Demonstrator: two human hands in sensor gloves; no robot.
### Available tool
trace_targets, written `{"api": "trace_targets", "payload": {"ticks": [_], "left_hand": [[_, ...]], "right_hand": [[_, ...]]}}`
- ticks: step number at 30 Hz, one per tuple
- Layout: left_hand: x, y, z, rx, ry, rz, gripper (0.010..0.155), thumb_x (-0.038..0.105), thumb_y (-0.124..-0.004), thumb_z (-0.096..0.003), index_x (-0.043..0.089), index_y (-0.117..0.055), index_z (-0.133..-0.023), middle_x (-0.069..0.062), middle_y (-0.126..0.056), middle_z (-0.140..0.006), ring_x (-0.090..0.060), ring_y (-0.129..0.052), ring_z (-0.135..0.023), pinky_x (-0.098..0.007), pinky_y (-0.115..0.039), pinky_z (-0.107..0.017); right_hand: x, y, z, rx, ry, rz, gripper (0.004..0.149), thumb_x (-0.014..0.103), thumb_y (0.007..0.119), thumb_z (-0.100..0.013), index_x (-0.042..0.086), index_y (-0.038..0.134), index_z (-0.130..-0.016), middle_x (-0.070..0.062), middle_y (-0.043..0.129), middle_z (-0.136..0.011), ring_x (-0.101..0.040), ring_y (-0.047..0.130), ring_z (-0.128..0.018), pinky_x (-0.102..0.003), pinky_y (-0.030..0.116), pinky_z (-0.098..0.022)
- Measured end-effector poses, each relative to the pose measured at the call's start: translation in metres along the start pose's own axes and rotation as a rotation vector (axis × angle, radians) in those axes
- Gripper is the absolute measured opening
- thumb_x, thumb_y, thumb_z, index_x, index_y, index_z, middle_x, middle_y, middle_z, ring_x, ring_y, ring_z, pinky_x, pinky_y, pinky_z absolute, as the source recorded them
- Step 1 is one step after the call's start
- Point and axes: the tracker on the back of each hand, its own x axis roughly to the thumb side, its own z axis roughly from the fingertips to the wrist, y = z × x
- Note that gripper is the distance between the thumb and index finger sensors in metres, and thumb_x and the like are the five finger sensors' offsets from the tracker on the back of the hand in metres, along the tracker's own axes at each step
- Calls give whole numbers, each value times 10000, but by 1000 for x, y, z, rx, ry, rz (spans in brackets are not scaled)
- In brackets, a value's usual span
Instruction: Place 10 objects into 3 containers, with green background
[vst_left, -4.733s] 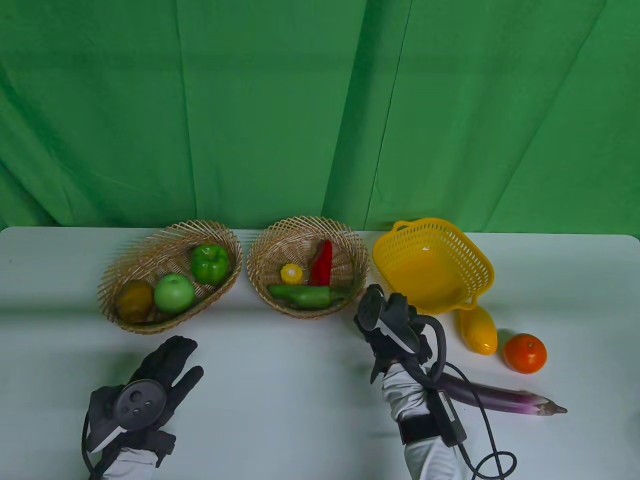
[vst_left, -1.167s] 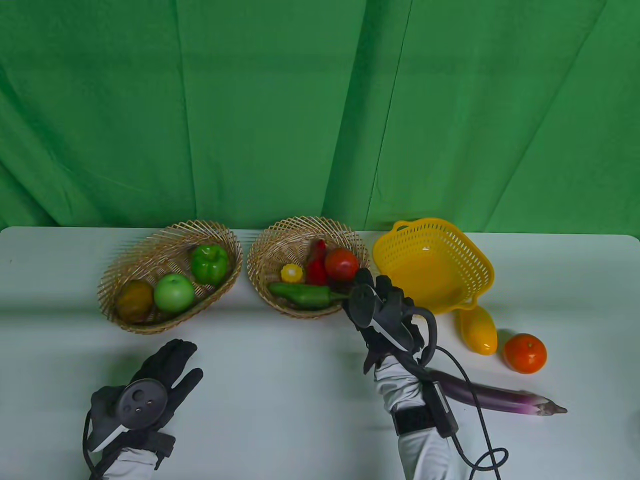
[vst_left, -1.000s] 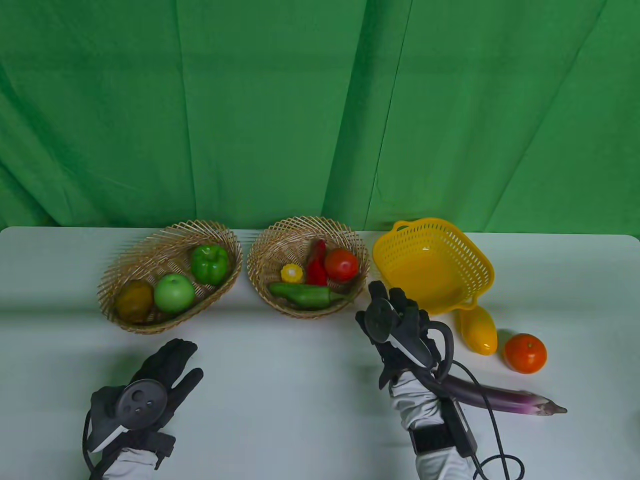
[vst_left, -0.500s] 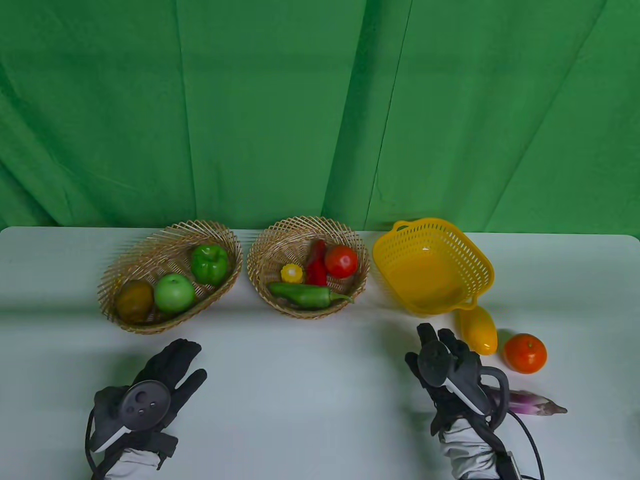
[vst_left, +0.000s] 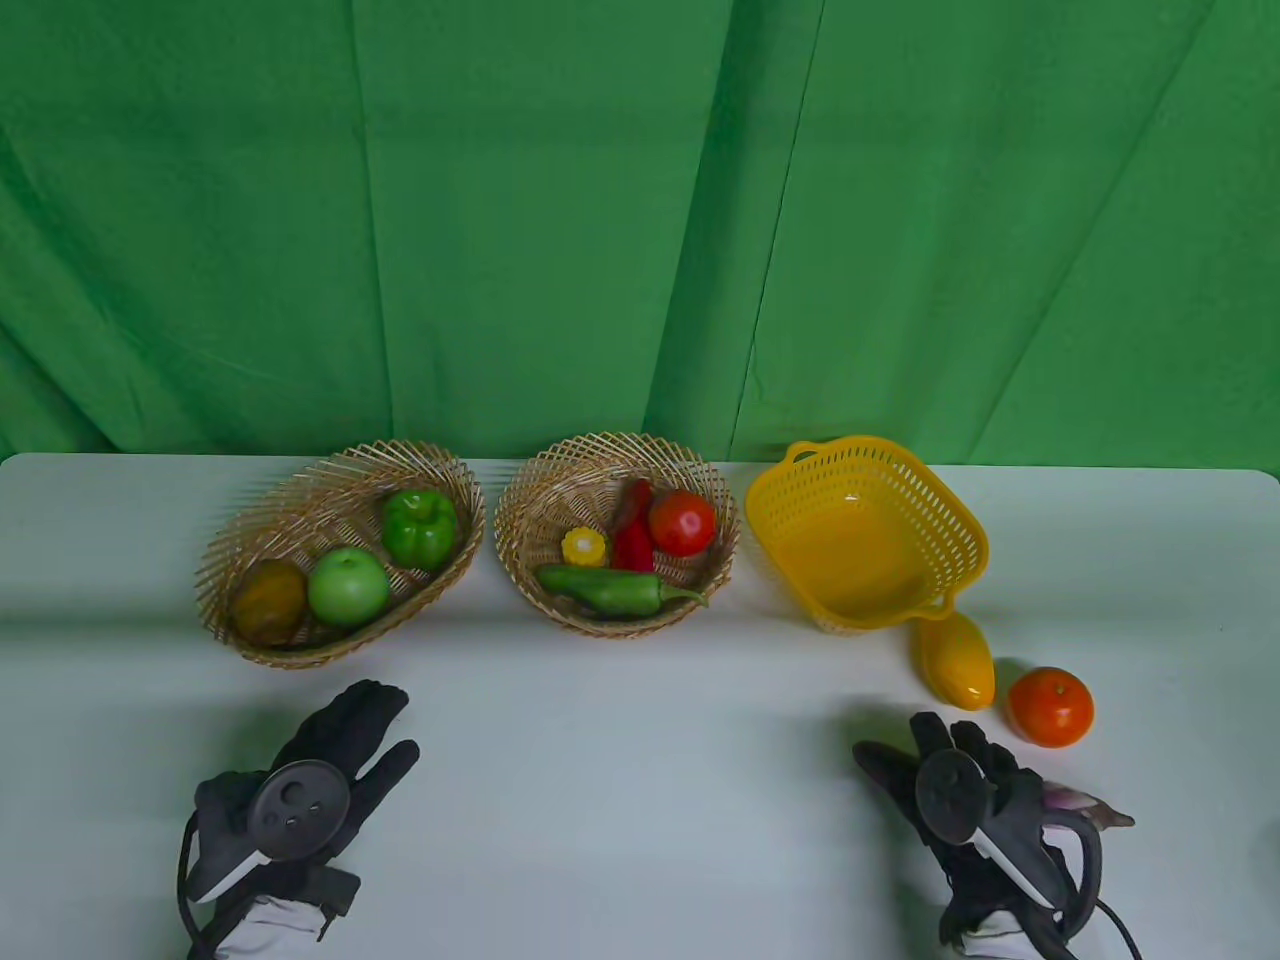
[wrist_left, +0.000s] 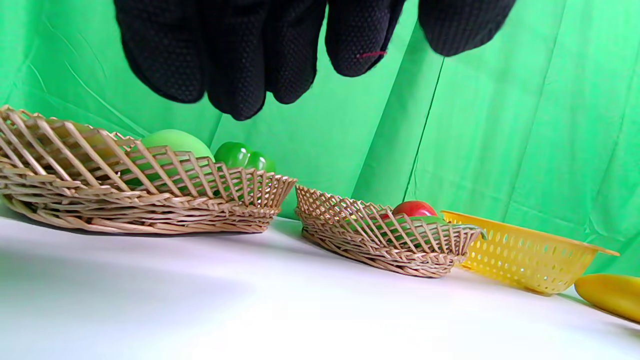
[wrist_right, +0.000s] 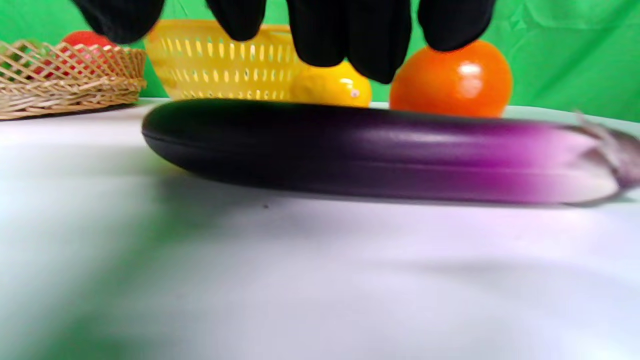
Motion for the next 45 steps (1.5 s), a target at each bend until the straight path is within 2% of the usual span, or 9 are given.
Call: {"api": "trace_targets", "payload": {"ticks": [10, 18, 26, 45], "left_hand": [[-2, -1, 0, -13, 12, -7, 623, 579, -622, -559, 282, -608, -1107, -135, -746, -1110, -368, -859, -953, -534, -757, -630], [-1, -2, -1, -24, 12, -16, 622, 579, -622, -559, 284, -607, -1107, -135, -747, -1110, -368, -859, -953, -534, -756, -630], [-1, -2, 0, -27, 16, -18, 623, 578, -622, -560, 282, -607, -1108, -135, -746, -1111, -368, -858, -953, -535, -756, -629], [-5, -2, 1, -34, 37, -24, 623, 578, -622, -559, 283, -607, -1107, -135, -747, -1110, -369, -858, -953, -534, -756, -630]], "right_hand": [[-12, 17, 2, 39, 46, 74, 745, 569, 705, -512, 306, 421, -1149, -150, 486, -1219, -475, 536, -1078, -697, 425, -778], [-9, 27, -1, -1, 66, 170, 677, 414, 778, -536, 331, 445, -1119, -88, 563, -1180, -424, 551, -1079, -670, 458, -783], [-11, 32, -9, -5, 89, 166, 689, 329, 818, -526, 372, 437, -1099, -51, 568, -1159, -403, 526, -1071, -632, 475, -791], [-12, 24, -11, -45, 17, 232, 685, 365, 828, -502, 360, 478, -1092, -41, 661, -1103, -372, 634, -1009, -627, 510, -780]]}}
